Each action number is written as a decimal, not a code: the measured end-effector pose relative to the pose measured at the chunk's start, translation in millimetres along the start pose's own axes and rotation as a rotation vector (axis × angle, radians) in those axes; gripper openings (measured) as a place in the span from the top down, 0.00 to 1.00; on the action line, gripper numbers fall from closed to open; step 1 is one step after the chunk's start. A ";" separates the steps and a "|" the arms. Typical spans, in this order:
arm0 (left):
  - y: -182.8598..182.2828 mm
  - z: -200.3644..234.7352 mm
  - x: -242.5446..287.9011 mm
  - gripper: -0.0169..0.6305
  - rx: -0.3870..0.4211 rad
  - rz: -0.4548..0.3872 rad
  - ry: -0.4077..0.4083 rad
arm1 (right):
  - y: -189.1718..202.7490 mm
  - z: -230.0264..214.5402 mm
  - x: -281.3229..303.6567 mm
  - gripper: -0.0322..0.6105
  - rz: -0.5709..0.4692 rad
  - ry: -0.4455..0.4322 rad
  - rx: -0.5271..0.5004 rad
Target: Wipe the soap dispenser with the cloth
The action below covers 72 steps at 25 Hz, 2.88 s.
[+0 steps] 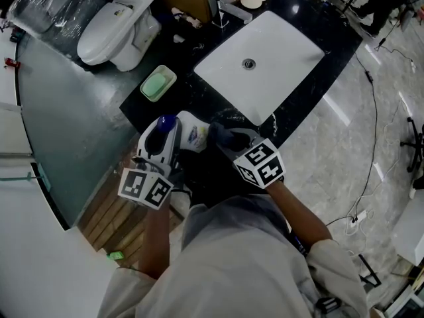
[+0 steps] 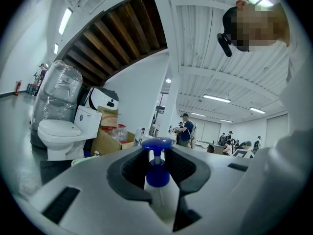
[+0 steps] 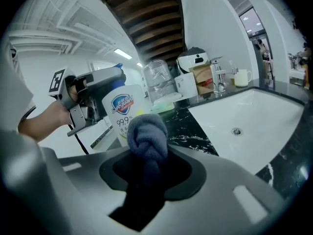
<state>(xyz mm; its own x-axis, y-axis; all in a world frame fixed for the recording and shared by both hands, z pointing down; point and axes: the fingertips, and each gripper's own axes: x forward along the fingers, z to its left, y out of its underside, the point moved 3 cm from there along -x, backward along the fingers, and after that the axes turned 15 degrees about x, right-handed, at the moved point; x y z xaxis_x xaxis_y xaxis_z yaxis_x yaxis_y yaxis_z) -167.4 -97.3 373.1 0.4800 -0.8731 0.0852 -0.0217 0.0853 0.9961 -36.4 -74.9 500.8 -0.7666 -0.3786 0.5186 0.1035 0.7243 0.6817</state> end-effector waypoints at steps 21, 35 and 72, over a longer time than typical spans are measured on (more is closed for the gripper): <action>-0.8 -5.2 -0.6 0.82 0.016 -0.002 0.004 | 5.8 14.9 -3.2 0.76 0.017 -0.099 0.112; -0.4 -8.2 -0.6 0.82 0.021 -0.004 0.005 | -1.3 25.3 -7.5 0.76 0.007 -0.159 0.145; 6.6 -15.5 7.0 0.82 0.046 -0.021 0.000 | -41.2 53.5 -23.8 0.76 -0.056 -0.250 0.115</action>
<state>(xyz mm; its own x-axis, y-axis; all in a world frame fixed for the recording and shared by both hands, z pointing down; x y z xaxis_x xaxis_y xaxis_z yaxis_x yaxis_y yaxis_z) -150.6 -95.4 380.0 0.4807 -0.8745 0.0647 -0.0521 0.0452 0.9976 -56.4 -64.9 432.8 -0.9033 -0.2763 0.3282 -0.0054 0.7722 0.6353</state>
